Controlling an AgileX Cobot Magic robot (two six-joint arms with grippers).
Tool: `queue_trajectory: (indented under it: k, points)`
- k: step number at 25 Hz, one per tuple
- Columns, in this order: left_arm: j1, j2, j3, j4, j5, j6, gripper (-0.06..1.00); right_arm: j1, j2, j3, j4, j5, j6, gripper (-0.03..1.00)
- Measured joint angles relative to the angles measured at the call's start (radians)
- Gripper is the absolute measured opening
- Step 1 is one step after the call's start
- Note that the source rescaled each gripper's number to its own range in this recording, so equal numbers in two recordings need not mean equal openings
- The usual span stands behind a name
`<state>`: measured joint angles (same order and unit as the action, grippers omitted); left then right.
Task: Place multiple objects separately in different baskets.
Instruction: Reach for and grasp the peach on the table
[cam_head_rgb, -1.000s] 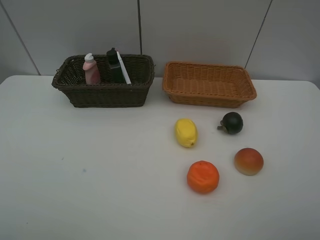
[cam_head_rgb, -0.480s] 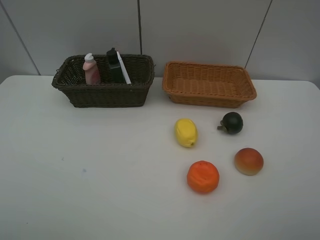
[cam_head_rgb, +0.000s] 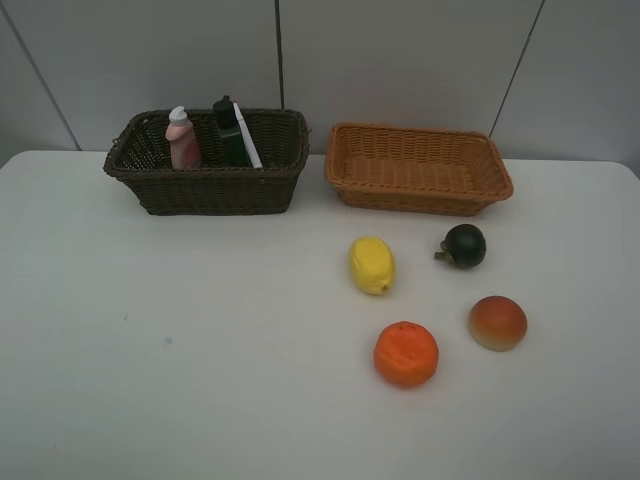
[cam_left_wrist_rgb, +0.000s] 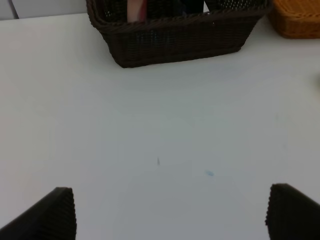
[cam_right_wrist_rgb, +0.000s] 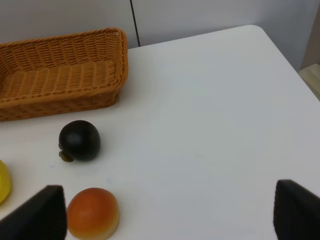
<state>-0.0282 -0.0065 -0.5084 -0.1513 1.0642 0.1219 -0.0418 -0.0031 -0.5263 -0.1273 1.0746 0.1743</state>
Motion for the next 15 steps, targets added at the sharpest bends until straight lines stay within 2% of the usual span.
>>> queue_trajectory:
  k: [15]
  points:
    - [0.0,0.0,0.0,0.0,0.0,-0.001,1.0,0.0,0.0,0.0,0.0,0.0,0.0,0.94]
